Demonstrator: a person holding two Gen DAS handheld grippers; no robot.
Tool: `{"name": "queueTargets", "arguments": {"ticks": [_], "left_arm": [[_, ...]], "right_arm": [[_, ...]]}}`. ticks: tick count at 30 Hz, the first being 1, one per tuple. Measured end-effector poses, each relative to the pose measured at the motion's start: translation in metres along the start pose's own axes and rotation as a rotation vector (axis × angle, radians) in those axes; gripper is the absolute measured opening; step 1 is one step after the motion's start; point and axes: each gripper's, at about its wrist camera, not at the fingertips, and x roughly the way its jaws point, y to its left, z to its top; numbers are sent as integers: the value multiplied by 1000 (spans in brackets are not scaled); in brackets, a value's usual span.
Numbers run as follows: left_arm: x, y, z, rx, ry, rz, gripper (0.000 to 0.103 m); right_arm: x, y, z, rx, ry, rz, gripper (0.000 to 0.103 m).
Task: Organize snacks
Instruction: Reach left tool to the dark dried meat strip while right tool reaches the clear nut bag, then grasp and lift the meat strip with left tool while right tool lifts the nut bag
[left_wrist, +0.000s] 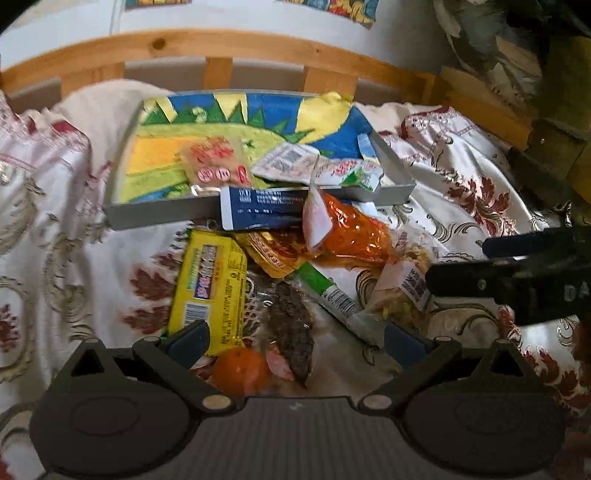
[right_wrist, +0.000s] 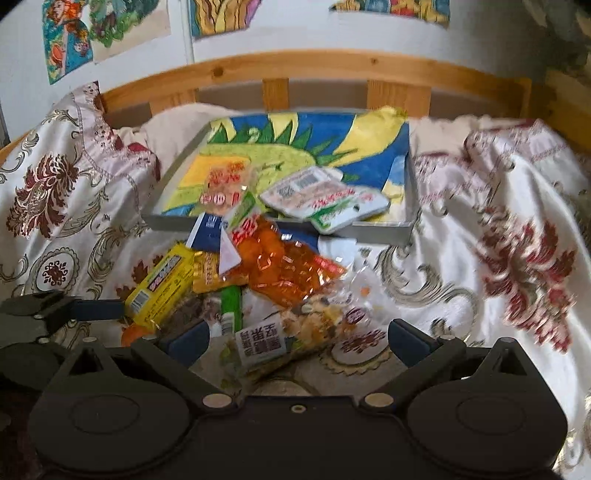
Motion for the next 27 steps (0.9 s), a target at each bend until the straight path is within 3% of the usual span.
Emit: {"name": "queueTargets", "arguments": {"ticks": [3,11,17,22,27], "left_arm": [[12,8,1,-9,36,-3,102],[12,10,3,33,29,-30,96],[10,13,4,18,43,-111,78],[13,15,6,29,59,-80,48],[21,19,10,-1,90,-77,49]], "right_arm": [[8,-1,1,37,39,18,102],[39,-1,15,115,136,26,102],[59,-5,16,195,201,-18,82],[53,-7,14,200,172,-4,67],[41,-5,15,188,140,27,59]]}}
